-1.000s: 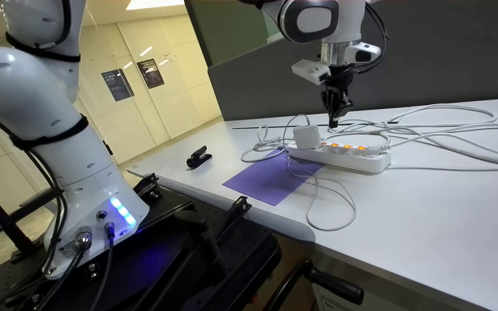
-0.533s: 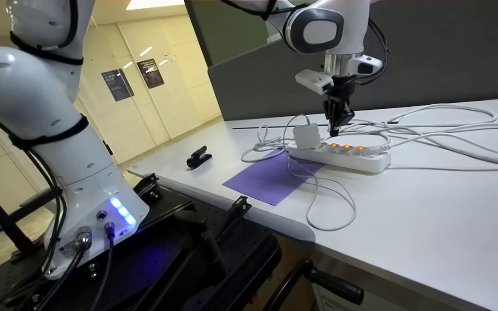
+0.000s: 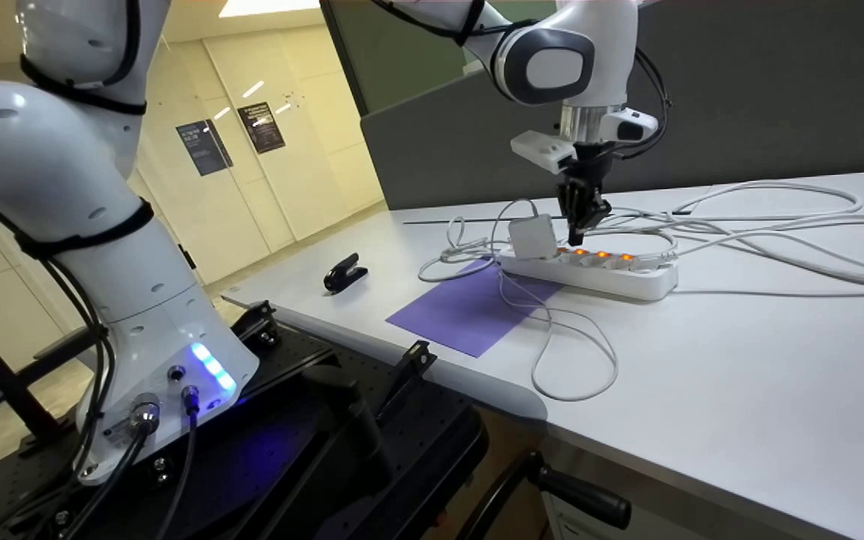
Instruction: Press on the third button from the right on the extension cable
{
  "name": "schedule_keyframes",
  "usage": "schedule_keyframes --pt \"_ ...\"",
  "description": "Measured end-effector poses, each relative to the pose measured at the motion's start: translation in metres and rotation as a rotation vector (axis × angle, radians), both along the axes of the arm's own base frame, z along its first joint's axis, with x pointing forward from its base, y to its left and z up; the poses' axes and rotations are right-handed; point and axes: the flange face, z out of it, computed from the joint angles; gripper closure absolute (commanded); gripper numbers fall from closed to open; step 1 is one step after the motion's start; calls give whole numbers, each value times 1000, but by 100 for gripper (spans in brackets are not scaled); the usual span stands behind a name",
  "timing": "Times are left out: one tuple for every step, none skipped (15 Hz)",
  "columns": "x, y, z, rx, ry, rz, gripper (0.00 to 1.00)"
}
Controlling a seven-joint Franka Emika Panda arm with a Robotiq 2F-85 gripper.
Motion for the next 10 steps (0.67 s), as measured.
schedule_keyframes --pt "0 4 -6 1 6 8 100" --pt "1 7 -11 0 7 13 100" --pt "2 7 -10 -1 6 16 100" --pt "3 8 -10 -2 6 18 100" --pt "3 8 -10 -3 6 19 100" --pt "3 8 -10 -3 5 19 100" --pt "3 8 -10 -3 5 19 100" --pt "3 8 -10 -3 5 19 100" --pt "3 8 -10 -3 5 19 100" --pt "3 8 -10 -3 5 19 100"
